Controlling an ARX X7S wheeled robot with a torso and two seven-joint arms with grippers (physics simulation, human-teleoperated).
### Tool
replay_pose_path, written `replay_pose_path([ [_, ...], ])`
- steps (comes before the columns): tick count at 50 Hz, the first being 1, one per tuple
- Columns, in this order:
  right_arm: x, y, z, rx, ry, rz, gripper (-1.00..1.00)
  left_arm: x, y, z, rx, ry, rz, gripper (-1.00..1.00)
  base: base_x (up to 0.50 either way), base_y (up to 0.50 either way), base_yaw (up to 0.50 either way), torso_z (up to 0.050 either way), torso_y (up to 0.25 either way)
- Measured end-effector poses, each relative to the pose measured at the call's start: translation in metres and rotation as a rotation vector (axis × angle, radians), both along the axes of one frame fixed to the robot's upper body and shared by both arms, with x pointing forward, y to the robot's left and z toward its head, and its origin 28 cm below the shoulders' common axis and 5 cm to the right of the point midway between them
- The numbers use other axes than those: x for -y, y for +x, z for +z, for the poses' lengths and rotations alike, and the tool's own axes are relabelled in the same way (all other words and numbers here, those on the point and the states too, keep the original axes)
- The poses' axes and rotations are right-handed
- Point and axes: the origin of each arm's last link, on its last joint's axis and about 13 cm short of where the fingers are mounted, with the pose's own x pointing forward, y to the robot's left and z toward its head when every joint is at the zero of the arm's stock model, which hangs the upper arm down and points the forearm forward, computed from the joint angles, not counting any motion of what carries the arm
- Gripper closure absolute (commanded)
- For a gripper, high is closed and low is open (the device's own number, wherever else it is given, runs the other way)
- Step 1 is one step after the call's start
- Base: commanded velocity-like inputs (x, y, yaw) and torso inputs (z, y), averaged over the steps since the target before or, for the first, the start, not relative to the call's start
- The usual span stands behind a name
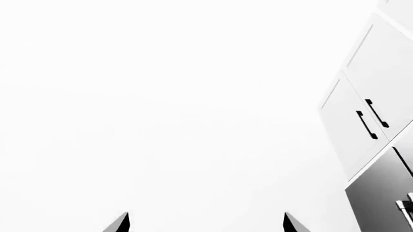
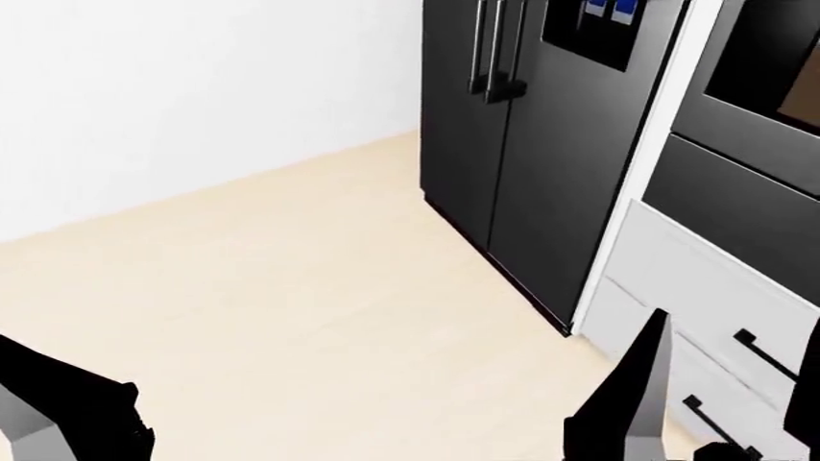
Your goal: Open the oven door
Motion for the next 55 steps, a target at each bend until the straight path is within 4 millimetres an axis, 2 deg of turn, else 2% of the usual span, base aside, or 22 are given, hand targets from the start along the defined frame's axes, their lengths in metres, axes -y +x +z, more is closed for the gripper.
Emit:
replay_pose_path([
  [21,0.0006,0.0009,0.001,0.001,0.012,0.002,-1.0,0.0001,-0.0001,0.0,-0.001,-0.001,-0.001,-1.0,0.29,-0.48,0.0,0.0,0.0],
  [55,-0.0001,-0.0005,0.0003,0.001,0.016,0.006,-1.0,0.0,-0.0007,-0.0004,0.0,-0.002,-0.002,-1.0,0.17,-0.55,0.0,0.0,0.0],
])
